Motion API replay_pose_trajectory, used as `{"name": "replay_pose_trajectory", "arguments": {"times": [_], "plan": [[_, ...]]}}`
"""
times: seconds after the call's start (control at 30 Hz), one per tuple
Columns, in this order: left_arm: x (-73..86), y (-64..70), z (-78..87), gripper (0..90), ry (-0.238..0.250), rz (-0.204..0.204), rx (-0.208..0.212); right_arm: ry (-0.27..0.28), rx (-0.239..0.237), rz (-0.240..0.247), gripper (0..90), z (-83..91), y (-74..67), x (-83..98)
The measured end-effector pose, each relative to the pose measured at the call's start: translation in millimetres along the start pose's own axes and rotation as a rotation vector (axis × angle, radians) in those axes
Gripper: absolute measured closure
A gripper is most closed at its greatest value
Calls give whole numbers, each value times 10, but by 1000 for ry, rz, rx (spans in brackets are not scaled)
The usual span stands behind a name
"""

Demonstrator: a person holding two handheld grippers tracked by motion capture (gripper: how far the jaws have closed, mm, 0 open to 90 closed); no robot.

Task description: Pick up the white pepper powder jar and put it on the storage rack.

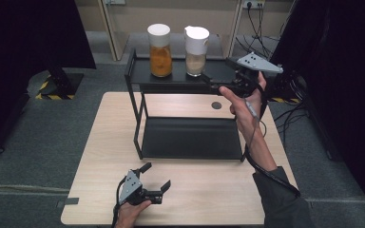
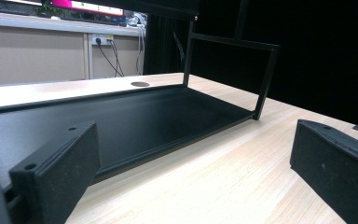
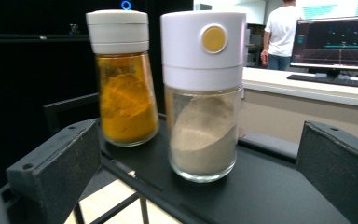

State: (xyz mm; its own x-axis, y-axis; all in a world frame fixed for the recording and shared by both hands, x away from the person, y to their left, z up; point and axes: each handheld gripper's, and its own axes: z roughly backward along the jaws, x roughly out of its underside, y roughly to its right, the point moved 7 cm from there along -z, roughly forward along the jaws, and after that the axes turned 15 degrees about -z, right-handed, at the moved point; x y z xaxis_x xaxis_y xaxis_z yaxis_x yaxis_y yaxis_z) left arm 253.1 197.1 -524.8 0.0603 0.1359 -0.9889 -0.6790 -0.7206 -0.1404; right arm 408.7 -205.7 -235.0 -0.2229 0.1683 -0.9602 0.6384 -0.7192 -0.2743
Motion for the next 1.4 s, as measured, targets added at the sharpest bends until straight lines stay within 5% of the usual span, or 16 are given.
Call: {"name": "replay_pose_trajectory", "arguments": {"times": [0.8,1.4], "plan": [[4,0,-1,10,-2,1,-1,9,-100,34,4,380,-76,471],[4,0,1,10,-3,0,-1,6,-130,40,4,555,-62,836]]}}
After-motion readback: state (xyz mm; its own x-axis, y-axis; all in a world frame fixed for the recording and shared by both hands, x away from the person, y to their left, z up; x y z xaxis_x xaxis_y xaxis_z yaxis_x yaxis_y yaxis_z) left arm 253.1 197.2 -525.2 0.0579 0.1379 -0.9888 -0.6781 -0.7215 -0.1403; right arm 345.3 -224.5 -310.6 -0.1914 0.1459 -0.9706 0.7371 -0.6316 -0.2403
